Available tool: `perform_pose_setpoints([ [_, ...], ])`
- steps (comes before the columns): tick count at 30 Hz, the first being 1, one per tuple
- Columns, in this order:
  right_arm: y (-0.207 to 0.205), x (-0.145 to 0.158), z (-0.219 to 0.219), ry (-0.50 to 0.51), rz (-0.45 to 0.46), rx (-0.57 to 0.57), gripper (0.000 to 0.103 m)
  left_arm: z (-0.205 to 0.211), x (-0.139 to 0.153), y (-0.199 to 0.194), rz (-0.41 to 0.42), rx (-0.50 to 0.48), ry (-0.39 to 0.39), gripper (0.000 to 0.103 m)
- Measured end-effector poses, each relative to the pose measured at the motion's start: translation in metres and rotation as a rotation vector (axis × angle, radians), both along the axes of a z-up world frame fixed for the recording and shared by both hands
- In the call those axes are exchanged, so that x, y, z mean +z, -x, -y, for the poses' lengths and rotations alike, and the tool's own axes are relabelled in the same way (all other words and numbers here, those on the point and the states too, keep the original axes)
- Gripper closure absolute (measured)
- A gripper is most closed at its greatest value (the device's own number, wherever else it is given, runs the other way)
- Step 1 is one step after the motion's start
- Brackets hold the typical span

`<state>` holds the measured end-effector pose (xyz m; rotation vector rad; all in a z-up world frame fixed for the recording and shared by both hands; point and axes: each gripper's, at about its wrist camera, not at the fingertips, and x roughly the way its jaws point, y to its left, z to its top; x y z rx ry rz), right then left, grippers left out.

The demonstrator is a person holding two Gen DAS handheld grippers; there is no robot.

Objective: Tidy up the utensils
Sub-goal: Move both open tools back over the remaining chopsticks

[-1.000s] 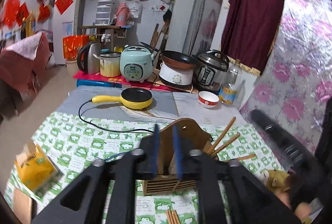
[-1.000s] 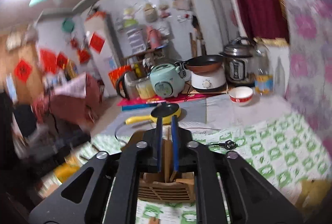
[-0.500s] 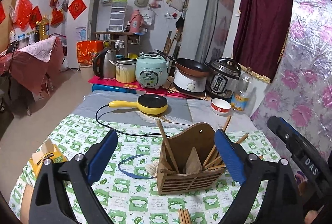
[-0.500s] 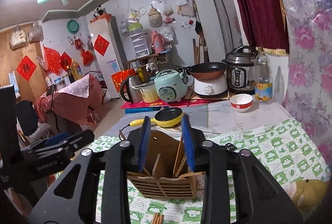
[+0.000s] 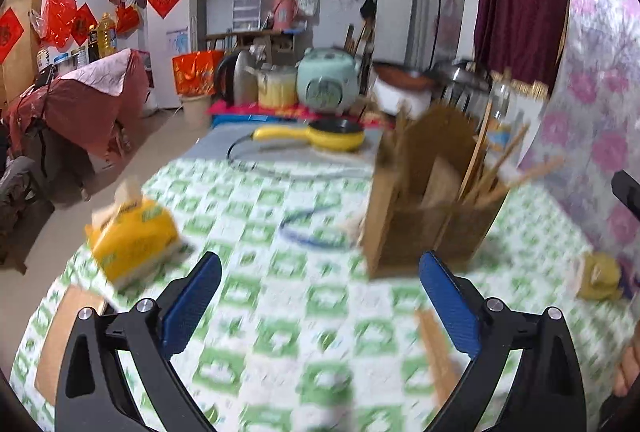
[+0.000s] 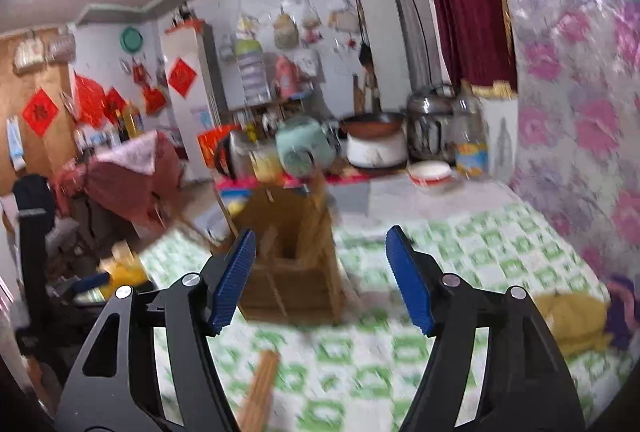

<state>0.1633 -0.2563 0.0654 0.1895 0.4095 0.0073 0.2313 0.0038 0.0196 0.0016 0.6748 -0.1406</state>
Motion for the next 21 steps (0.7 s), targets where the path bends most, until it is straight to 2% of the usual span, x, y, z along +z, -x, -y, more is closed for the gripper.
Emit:
perform_pose_setpoints([
  [3,0.007,-0.029,0.011,-0.016,-0.083,-0.009,0.036,-0.005,-0.024,0.005,-0.072,0.01,-0.053,0.006],
  [5,0.009,-0.045,0.016,-0.048,-0.15,0.022,0.035,-0.009,-0.035,0.012,-0.101,0.005,-0.062,0.006],
  [7,0.015,-0.058,0.017,-0.031,-0.196,0.033,0.034,-0.01,-0.043,0.021,-0.134,-0.027,-0.064,0.006],
  [12,0.031,-0.076,0.011,0.032,-0.244,0.042,0.023,-0.006,-0.063,0.04,-0.199,-0.123,-0.077,0.006],
  [21,0.034,-0.089,-0.001,0.099,-0.312,0.079,0.022,0.009,-0.071,0.061,-0.215,-0.258,-0.115,0.006],
])
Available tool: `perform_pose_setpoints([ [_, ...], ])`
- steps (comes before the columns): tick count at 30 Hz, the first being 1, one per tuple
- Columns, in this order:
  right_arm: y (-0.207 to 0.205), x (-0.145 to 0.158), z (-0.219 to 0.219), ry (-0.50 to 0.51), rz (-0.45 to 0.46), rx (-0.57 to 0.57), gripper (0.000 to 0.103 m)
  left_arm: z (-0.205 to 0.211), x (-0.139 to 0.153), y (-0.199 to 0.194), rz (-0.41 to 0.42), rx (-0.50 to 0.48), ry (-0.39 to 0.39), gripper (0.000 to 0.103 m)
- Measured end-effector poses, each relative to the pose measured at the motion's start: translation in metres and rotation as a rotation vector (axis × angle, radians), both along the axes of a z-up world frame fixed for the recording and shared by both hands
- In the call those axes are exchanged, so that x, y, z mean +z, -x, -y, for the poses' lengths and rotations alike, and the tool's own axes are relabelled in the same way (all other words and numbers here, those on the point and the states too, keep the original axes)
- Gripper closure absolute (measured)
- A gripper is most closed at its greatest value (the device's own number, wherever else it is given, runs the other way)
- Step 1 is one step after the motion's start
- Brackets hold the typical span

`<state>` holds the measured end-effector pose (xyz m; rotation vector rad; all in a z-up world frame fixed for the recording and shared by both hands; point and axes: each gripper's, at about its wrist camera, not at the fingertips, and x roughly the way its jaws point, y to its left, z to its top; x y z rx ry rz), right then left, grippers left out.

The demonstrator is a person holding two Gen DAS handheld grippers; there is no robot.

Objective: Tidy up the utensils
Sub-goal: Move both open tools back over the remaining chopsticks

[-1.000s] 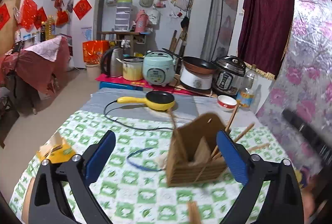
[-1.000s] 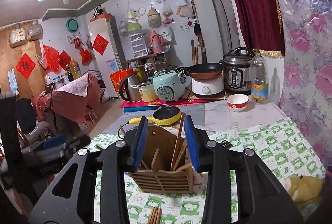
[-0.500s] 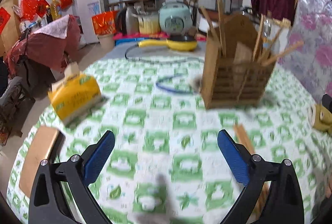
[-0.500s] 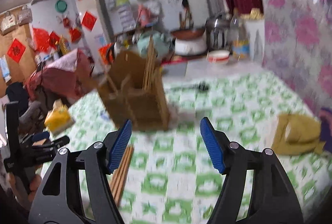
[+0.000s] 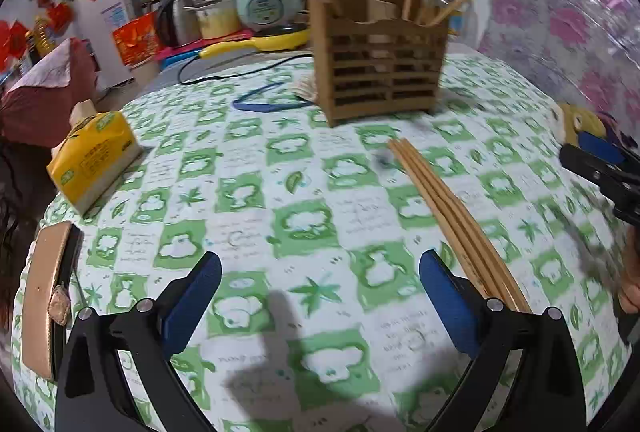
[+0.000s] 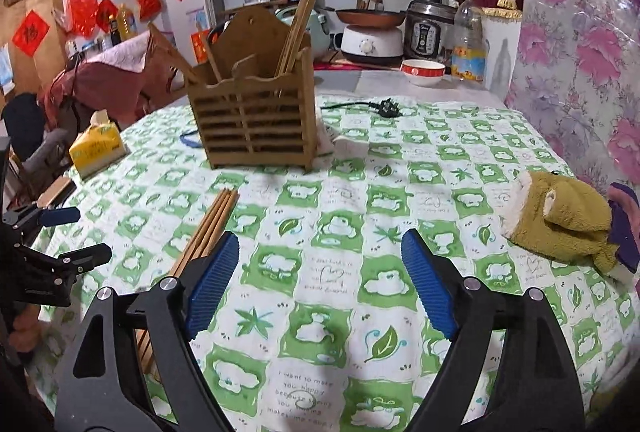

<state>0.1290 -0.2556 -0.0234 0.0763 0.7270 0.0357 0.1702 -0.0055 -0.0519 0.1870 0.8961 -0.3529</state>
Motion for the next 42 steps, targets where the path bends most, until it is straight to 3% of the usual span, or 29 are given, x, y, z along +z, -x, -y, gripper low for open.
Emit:
perform_pose_setpoints([
  [8,0.012,-0.013,-0.002,-0.054,-0.07,0.08,0.016,0.022,-0.004,0.036,-0.018,-0.252,0.001,0.006],
  [12,0.009,-0.017,0.008,-0.107,-0.089,0.046,0.015,0.035,-0.006,0.053,0.009,-0.347,-0.034,0.006],
  [20,0.01,-0.018,0.001,-0.083,-0.093,0.065,0.015,0.053,-0.013,0.069,0.032,-0.441,-0.112,0.006],
  [34,0.008,-0.019,0.002,-0.082,-0.098,0.063,0.015,0.06,-0.022,0.059,-0.002,-0.442,-0.166,0.005],
  [37,0.008,-0.019,0.002,-0.086,-0.101,0.061,0.015,0.052,-0.023,0.051,0.003,-0.374,-0.181,0.004],
  [42,0.008,-0.022,0.002,-0.087,-0.105,0.064,0.015,0.024,-0.025,0.02,-0.047,-0.153,-0.168,0.004],
])
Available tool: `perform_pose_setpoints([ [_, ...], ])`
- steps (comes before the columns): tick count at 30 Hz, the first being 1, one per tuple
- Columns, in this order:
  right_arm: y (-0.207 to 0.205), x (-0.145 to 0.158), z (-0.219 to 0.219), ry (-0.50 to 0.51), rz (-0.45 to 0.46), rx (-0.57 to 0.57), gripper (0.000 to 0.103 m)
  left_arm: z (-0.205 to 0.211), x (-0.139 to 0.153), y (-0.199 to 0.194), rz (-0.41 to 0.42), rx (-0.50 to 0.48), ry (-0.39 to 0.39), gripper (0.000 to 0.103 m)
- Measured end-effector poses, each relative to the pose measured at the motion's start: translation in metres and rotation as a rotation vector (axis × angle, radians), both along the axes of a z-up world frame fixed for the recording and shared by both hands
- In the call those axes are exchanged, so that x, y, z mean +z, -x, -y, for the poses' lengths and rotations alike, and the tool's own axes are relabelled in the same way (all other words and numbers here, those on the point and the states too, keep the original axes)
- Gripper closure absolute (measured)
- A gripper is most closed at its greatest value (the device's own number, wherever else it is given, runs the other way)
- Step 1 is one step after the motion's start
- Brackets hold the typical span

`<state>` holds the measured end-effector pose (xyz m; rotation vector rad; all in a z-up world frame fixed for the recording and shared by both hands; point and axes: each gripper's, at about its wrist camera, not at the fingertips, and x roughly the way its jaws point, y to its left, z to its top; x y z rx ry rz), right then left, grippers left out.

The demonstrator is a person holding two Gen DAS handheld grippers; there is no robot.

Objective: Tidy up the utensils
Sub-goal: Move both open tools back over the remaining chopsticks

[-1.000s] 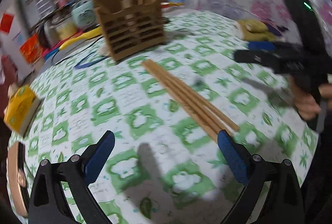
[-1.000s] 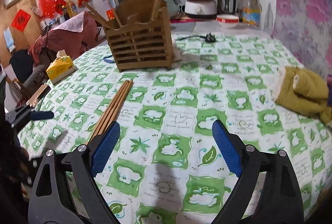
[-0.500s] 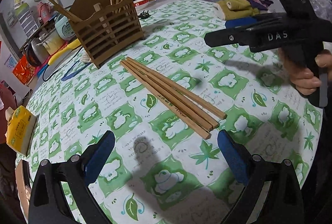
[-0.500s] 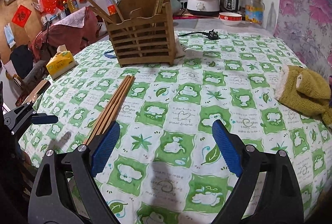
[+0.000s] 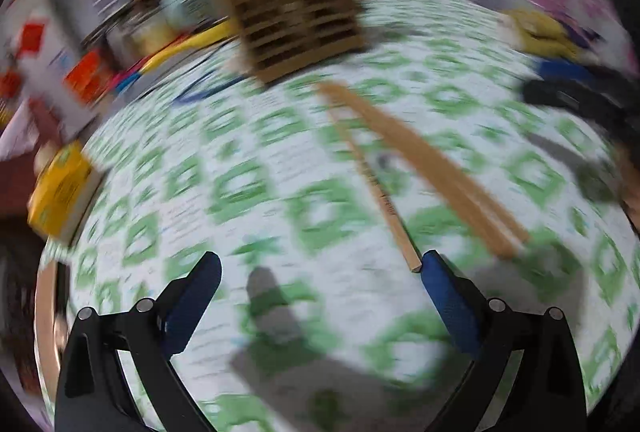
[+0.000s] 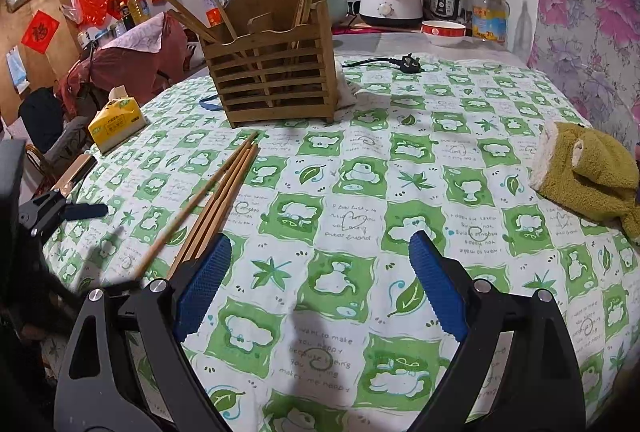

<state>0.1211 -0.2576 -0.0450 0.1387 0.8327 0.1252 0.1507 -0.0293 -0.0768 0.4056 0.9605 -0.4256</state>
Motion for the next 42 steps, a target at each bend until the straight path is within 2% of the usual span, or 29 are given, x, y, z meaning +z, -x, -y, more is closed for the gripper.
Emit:
perform_pose_setpoints([
  [2,0.001,0.0,-0.003,0.006,0.002,0.021,0.015,-0.012,-0.003,-0.015,-0.056,0.09,0.035,0.004],
  [5,0.003,0.0,-0.015,0.01,-0.001,0.093,0.015,-0.021,-0.005,-0.024,-0.113,0.119,0.082,0.004],
  [12,0.011,-0.008,-0.057,0.058,-0.061,0.353,0.015,-0.023,-0.005,-0.023,-0.107,0.119,0.078,0.004],
  [17,0.016,-0.012,-0.068,0.088,-0.094,0.42,0.015,-0.025,-0.007,-0.026,-0.126,0.126,0.097,0.004],
  [20,0.019,-0.019,-0.08,0.163,-0.133,0.462,0.015,-0.027,-0.007,-0.027,-0.126,0.126,0.097,0.004],
  [22,0.021,-0.019,-0.08,0.236,-0.113,0.436,0.015,-0.026,-0.007,-0.026,-0.126,0.126,0.097,0.004],
  [24,0.013,-0.018,-0.061,0.306,-0.098,0.289,0.016,-0.025,-0.007,-0.026,-0.122,0.125,0.093,0.004],
  [25,0.006,-0.018,-0.043,0.285,-0.104,0.208,0.018,-0.024,-0.007,-0.025,-0.118,0.124,0.09,0.004],
  [26,0.001,-0.017,-0.03,0.227,-0.112,0.176,0.024,-0.024,-0.007,-0.025,-0.114,0.123,0.086,0.004],
  [27,-0.003,-0.016,-0.012,0.116,-0.118,0.15,0.028,-0.023,-0.007,-0.024,-0.111,0.121,0.084,0.004],
  [28,-0.003,-0.014,0.001,0.054,-0.111,0.111,0.029,-0.022,-0.007,-0.023,-0.106,0.119,0.08,0.004],
  [29,-0.002,-0.012,0.006,0.047,-0.099,0.086,0.028,-0.02,-0.006,-0.021,-0.098,0.115,0.073,0.004],
  [35,0.004,-0.005,-0.009,0.091,-0.063,0.14,0.028,-0.012,-0.004,-0.014,-0.051,0.09,0.034,0.005],
  [42,0.001,-0.009,-0.014,0.091,-0.078,0.166,0.028,-0.01,-0.004,-0.013,-0.045,0.088,0.028,0.005],
])
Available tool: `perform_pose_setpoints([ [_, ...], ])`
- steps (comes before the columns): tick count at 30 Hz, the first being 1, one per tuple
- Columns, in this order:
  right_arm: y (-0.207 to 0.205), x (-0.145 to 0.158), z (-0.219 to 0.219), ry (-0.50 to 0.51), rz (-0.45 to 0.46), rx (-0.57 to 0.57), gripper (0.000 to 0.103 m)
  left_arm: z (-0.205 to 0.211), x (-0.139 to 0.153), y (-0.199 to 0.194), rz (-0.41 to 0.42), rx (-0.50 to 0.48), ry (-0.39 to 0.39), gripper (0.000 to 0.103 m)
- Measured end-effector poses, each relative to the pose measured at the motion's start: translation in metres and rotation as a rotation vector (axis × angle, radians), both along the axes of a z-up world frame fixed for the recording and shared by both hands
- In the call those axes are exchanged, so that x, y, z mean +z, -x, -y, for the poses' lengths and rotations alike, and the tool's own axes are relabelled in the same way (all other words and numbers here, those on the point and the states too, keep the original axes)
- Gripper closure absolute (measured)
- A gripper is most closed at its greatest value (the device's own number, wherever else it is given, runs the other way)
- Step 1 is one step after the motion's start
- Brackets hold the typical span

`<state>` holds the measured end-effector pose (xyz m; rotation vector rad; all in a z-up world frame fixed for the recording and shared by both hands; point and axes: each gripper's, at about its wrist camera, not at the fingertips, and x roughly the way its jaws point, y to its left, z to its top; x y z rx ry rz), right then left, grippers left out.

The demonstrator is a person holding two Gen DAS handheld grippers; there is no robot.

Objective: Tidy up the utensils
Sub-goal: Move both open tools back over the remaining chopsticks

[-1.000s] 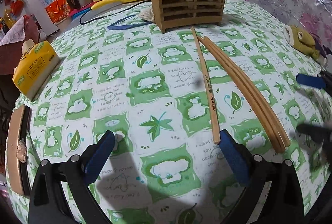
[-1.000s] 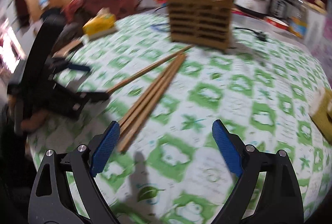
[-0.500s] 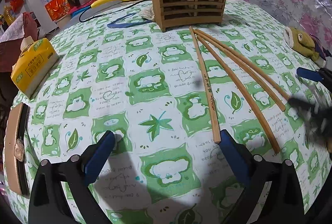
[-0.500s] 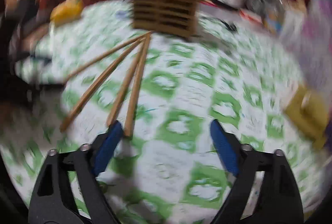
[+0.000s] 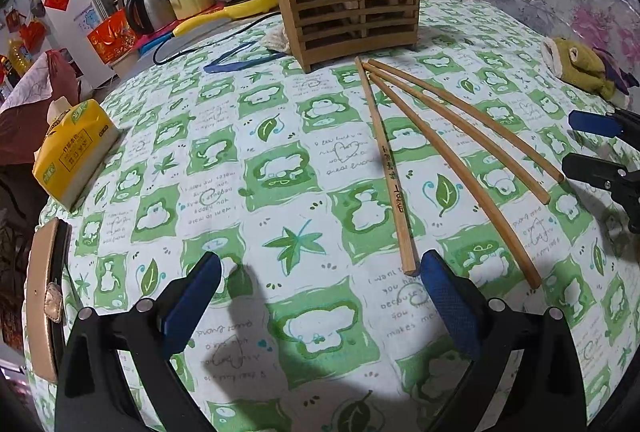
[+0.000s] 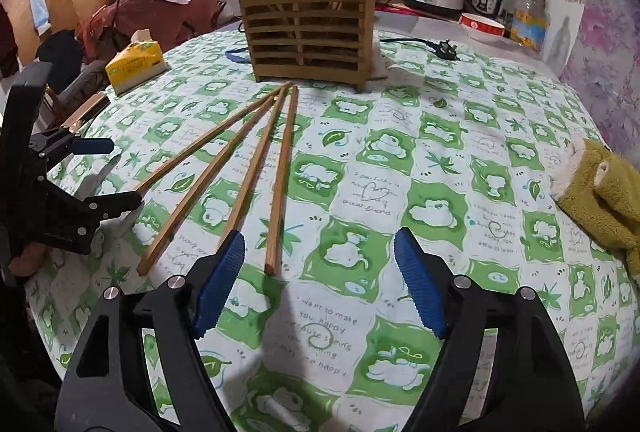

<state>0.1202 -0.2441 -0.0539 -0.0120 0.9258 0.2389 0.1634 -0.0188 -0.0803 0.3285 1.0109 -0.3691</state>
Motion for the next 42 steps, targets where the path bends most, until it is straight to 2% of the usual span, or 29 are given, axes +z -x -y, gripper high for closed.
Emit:
perform_pose_setpoints([
  [6,0.0,-0.002,-0.003,0.009,-0.015,0.012,0.028,0.005,0.001,0.004,0.034,-0.011,-0.033,0.005],
  [15,-0.001,-0.004,-0.005,0.013,-0.026,0.02,0.028,0.025,0.004,0.02,0.16,-0.051,-0.155,0.006],
  [22,-0.002,-0.007,-0.009,0.017,-0.042,0.037,0.036,0.025,0.004,0.018,0.146,-0.049,-0.139,0.006],
  [26,-0.003,-0.008,-0.01,0.021,-0.051,0.046,0.039,0.026,0.004,0.02,0.147,-0.063,-0.131,0.012],
  [42,-0.005,-0.012,-0.013,0.035,-0.07,0.051,0.04,0.028,0.005,0.023,0.126,-0.086,-0.095,0.027],
])
